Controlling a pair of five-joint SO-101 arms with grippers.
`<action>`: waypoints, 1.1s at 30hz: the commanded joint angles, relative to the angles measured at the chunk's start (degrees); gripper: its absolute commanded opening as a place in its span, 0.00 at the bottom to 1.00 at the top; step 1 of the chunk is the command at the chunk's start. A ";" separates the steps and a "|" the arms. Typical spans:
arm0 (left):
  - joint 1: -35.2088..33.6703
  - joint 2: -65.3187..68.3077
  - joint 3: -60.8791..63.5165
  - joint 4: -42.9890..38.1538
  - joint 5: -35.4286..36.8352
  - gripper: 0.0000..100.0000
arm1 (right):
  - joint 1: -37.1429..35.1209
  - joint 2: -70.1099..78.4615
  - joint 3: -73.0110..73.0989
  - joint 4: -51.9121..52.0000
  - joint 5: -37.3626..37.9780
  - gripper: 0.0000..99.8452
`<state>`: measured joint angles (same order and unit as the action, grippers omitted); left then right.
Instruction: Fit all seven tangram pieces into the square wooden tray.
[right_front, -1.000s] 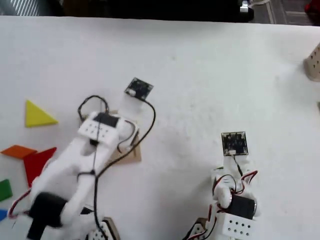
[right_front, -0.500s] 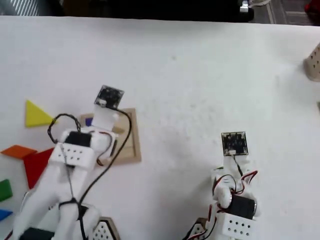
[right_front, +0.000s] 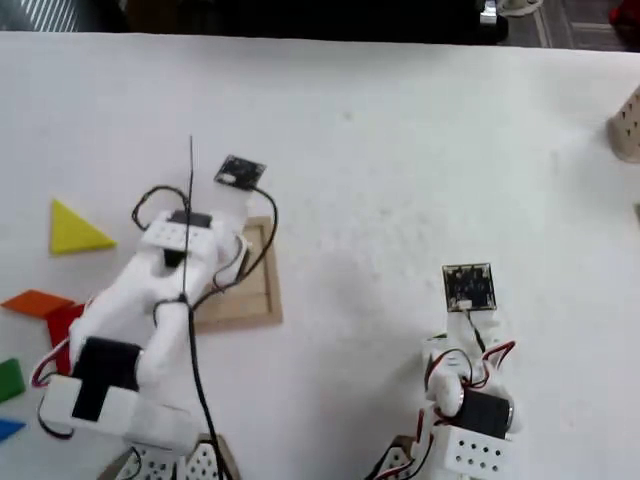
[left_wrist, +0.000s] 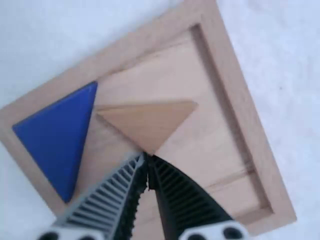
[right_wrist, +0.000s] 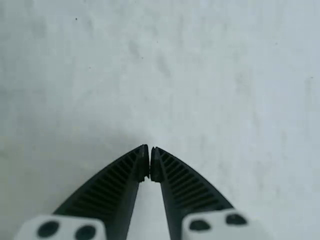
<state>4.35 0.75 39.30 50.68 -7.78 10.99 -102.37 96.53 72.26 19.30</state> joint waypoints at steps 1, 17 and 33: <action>-0.31 3.38 -8.09 -1.23 1.85 0.02 | -0.31 -0.66 0.35 0.31 0.53 0.02; 3.82 5.76 -10.73 -4.48 4.66 0.02 | -0.31 -0.66 0.35 0.31 0.53 0.02; -14.81 -18.24 1.23 0.35 4.75 0.02 | -0.04 -0.66 0.35 0.31 0.53 0.02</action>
<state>-1.36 -9.71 40.35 52.44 -3.74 10.99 -102.37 96.53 72.26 19.30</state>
